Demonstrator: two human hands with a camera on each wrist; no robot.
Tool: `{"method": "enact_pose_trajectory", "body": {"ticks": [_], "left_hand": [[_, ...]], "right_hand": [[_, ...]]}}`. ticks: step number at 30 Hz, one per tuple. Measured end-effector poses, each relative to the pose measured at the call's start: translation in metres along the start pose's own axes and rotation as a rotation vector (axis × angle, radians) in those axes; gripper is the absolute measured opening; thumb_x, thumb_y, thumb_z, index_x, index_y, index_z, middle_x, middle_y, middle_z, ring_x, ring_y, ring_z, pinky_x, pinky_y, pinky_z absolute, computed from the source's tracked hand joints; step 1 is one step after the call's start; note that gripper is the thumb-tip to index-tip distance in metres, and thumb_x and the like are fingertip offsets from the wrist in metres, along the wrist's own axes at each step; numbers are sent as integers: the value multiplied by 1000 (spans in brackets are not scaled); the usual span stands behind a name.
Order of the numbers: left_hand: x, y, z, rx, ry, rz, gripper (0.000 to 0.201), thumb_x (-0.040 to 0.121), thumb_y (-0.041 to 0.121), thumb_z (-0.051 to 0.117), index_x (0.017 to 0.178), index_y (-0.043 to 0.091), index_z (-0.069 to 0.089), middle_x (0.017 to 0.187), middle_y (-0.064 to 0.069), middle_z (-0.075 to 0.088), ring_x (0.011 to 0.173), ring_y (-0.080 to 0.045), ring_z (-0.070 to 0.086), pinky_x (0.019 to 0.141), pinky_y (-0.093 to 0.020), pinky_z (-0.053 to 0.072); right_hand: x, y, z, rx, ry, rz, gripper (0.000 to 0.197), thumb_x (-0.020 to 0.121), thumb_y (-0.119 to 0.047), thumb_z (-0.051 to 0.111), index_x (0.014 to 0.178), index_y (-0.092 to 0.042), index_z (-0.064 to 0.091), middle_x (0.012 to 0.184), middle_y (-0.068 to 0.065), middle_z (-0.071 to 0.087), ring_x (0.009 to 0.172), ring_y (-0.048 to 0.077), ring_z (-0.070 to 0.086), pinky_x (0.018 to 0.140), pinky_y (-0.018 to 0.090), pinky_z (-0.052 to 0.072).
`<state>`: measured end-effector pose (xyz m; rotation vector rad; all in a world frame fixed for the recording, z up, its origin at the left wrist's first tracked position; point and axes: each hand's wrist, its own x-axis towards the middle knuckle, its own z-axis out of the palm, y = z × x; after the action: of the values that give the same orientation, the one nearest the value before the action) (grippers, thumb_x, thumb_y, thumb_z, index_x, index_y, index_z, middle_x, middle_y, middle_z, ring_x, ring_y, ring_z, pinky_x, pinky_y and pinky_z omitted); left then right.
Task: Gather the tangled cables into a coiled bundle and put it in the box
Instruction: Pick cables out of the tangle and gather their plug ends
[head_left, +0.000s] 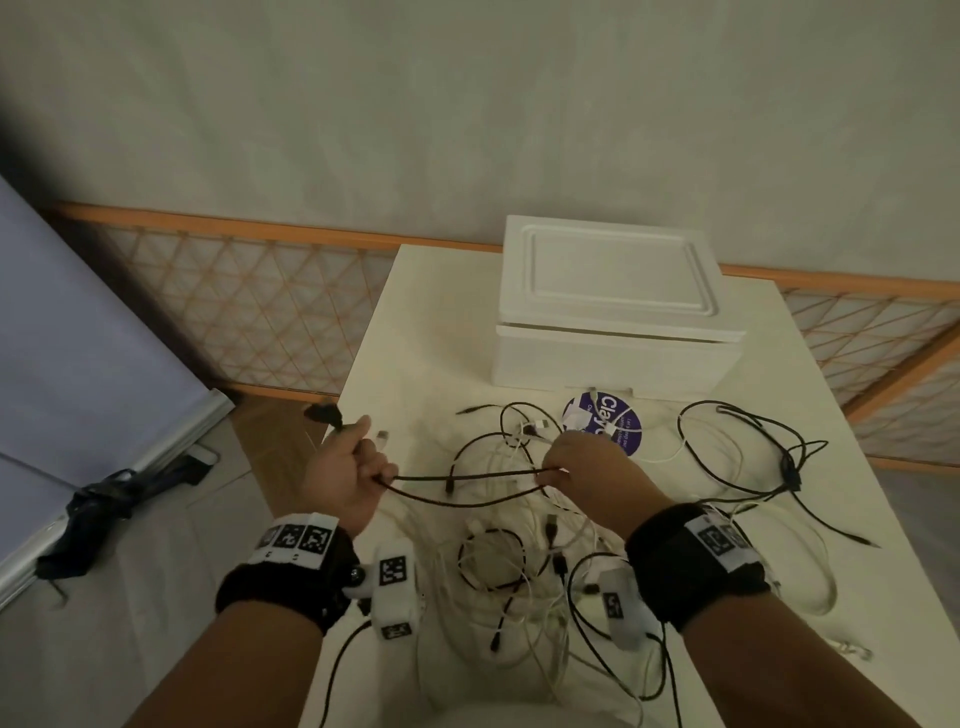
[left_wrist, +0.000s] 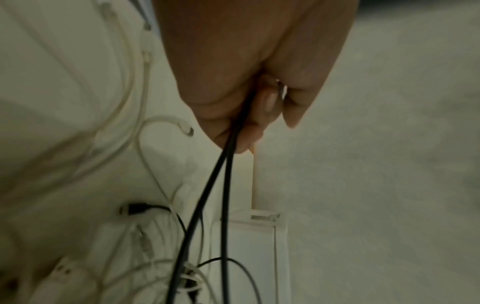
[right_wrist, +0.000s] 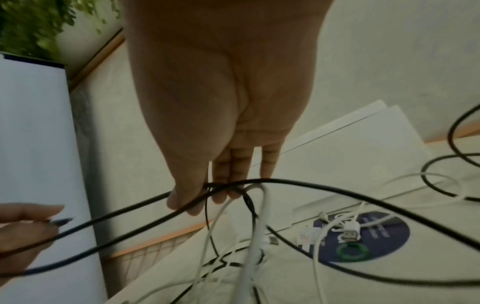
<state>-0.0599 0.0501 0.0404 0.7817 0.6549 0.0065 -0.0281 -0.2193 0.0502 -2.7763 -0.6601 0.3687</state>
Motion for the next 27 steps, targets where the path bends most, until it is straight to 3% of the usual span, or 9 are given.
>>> {"method": "enact_pose_trajectory", "body": {"ticks": [3,6,8,12,14,17,22,24,27], "left_hand": [[-7,-7,12,394,-110,58,25,91,6,58,72,17,45,54,3,41,36,-5,26,37,-20,28],[-22,-20,38,742,-326,134,11,86,4,65,90,14,63,78,1,63,44,-3,37,42,-20,29],[-31,-28,58,867,-418,172,15,86,3,65,95,15,67,68,11,62,46,-2,41,44,-18,32],[-43,-29,89,736,-377,209,24,91,0,56,70,10,56,39,11,49,34,1,39,45,-21,33],[-42,-22,95,692,-357,240,21,95,11,55,74,12,60,41,12,44,37,-3,32,47,-22,27],[-38,-12,97,654,-422,222,15,96,13,54,82,12,60,48,10,33,43,-7,24,45,-23,23],[-46,-8,94,763,-555,229,14,86,-1,63,91,12,64,56,13,51,46,-3,40,45,-18,30],[-47,-11,94,792,-536,290,16,87,-2,61,85,14,65,61,8,57,52,-7,46,44,-14,32],[-43,-9,94,678,-405,355,19,85,3,65,75,19,68,69,-7,53,56,-15,37,43,-20,27]], "right_hand": [[3,-10,-3,-26,101,-61,19,93,-26,54,100,-19,70,111,2,55,104,21,53,91,33,43],[3,-33,-16,187,251,-159,16,89,-15,58,97,-15,72,103,5,59,96,22,58,85,31,47],[0,-49,-29,312,341,-217,20,86,-10,56,97,-14,72,95,6,64,91,18,59,82,26,45],[0,-64,-48,471,530,-254,16,82,-4,60,94,-11,68,90,-2,65,85,10,58,77,16,42],[3,-62,-50,533,598,-214,12,84,-6,65,93,-13,64,88,-14,56,78,1,53,70,10,42],[4,-60,-48,615,584,-145,8,87,-18,66,91,-16,59,83,-17,51,76,4,52,67,13,42],[8,-60,-55,749,565,-127,15,81,-9,68,80,-23,63,78,-13,62,79,8,58,73,26,48],[9,-65,-57,783,563,-166,19,79,-9,70,79,-26,63,78,-13,62,76,13,59,72,31,50],[8,-68,-51,805,582,-139,31,78,-15,74,84,-34,50,79,-16,52,65,5,51,62,20,44]]}}
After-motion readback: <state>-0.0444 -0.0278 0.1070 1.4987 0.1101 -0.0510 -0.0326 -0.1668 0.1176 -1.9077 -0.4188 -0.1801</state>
